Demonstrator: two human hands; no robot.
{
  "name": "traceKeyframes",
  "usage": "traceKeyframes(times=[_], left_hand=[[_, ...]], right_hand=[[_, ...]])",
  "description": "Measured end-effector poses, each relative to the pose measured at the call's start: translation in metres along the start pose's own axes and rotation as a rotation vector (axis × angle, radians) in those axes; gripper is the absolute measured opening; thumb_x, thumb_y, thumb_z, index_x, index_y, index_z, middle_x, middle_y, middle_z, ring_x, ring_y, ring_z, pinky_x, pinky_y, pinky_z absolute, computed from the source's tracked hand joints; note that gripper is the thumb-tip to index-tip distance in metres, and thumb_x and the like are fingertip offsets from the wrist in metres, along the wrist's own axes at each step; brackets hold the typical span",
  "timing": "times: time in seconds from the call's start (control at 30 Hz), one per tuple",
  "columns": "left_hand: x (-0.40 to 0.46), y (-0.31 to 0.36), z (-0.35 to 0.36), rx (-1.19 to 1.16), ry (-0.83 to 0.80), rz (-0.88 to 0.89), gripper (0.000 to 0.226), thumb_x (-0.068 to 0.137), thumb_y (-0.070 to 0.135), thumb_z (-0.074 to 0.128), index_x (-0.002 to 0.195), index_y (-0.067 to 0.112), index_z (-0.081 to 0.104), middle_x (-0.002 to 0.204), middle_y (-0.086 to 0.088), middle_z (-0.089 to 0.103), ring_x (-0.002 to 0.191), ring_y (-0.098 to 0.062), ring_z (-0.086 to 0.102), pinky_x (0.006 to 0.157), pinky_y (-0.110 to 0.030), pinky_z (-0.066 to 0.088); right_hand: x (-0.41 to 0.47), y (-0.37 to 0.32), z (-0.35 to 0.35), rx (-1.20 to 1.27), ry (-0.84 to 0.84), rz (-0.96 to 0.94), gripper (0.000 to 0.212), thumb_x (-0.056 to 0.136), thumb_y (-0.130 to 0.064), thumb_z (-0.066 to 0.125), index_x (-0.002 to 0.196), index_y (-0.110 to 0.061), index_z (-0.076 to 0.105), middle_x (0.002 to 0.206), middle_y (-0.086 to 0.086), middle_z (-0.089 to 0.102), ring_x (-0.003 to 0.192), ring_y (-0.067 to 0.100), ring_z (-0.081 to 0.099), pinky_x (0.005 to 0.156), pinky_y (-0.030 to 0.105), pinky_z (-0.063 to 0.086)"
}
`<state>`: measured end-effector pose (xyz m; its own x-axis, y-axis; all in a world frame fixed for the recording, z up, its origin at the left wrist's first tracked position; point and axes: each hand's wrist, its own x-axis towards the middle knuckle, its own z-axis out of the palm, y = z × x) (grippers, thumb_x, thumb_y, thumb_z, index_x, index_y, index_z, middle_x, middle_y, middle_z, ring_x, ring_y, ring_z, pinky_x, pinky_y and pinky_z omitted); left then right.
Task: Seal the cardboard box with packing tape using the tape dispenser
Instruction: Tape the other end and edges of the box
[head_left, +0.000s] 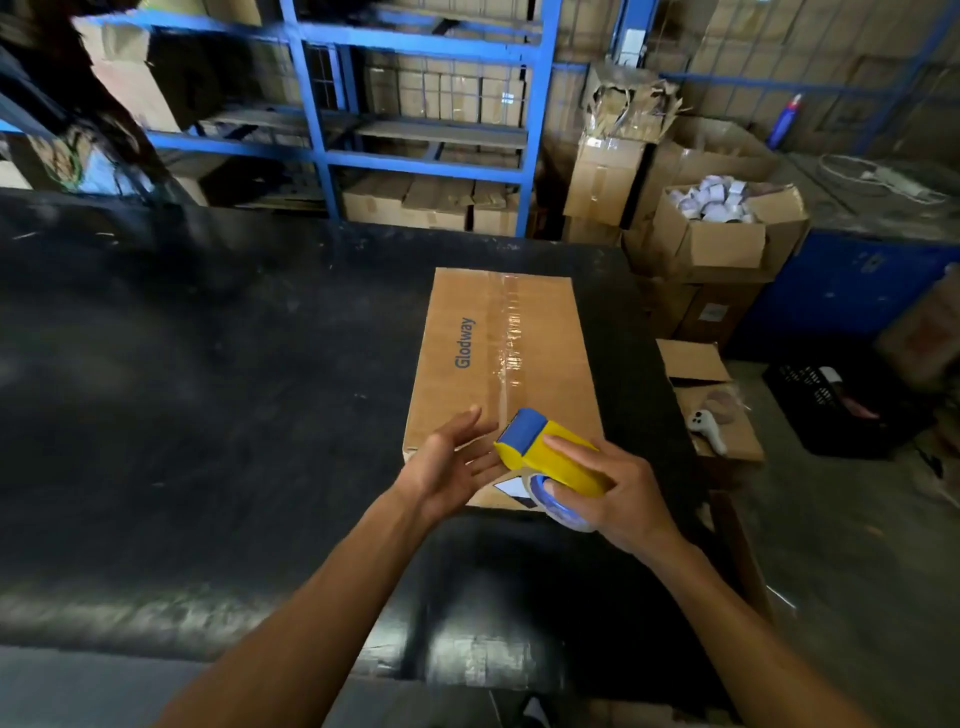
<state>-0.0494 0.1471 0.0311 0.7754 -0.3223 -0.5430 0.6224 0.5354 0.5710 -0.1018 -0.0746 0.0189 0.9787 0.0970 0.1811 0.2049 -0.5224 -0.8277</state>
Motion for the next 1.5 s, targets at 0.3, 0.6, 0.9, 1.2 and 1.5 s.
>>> traceKeyframes(times=[0.3, 0.6, 0.9, 1.2, 1.5], left_hand=[[-0.024, -0.008, -0.028, 0.169, -0.004, -0.091, 0.021, 0.100, 0.018, 0.054, 0.107, 0.006, 0.070, 0.109, -0.016, 0.073, 0.103, -0.032, 0.068, 0.101, -0.049, 0.051], [-0.033, -0.008, -0.014, 0.452, -0.091, 0.169, 0.029, 0.091, 0.021, 0.070, 0.120, 0.015, 0.072, 0.116, -0.010, 0.074, 0.107, -0.027, 0.070, 0.096, -0.042, 0.056], [-0.025, -0.004, -0.003, 0.646, -0.017, 0.314, 0.027, 0.084, 0.029, 0.080, 0.104, 0.011, 0.077, 0.104, -0.013, 0.076, 0.088, -0.024, 0.071, 0.070, -0.027, 0.060], [-0.016, -0.005, -0.010, 0.656, -0.028, 0.355, 0.018, 0.092, 0.010, 0.069, 0.104, -0.003, 0.074, 0.091, -0.016, 0.075, 0.077, -0.025, 0.071, 0.067, -0.028, 0.060], [-0.007, 0.004, -0.024, 0.958, 0.020, 0.508, 0.016, 0.098, 0.006, 0.058, 0.096, 0.004, 0.074, 0.090, -0.009, 0.077, 0.081, -0.021, 0.075, 0.074, -0.040, 0.063]], right_hand=[[-0.005, -0.022, 0.022, 0.288, -0.005, 0.072, 0.051, 0.079, -0.008, 0.082, 0.119, -0.038, 0.071, 0.114, -0.005, 0.073, 0.104, 0.018, 0.069, 0.085, 0.034, 0.057], [0.005, -0.041, 0.020, 0.553, 0.109, 0.293, 0.043, 0.081, -0.009, 0.077, 0.121, -0.025, 0.071, 0.108, 0.000, 0.077, 0.097, 0.013, 0.072, 0.076, 0.024, 0.054], [0.007, -0.048, 0.015, 0.561, 0.065, 0.316, 0.051, 0.073, -0.023, 0.077, 0.123, -0.020, 0.070, 0.109, 0.000, 0.076, 0.096, 0.011, 0.072, 0.072, 0.020, 0.054], [0.014, -0.046, 0.012, 0.528, 0.019, 0.351, 0.042, 0.082, -0.014, 0.075, 0.123, -0.023, 0.071, 0.109, -0.005, 0.076, 0.102, 0.012, 0.071, 0.082, 0.025, 0.054], [0.022, -0.048, 0.018, 0.543, 0.000, 0.364, 0.040, 0.081, -0.010, 0.076, 0.118, -0.023, 0.073, 0.108, -0.004, 0.077, 0.101, 0.013, 0.071, 0.084, 0.027, 0.055]])
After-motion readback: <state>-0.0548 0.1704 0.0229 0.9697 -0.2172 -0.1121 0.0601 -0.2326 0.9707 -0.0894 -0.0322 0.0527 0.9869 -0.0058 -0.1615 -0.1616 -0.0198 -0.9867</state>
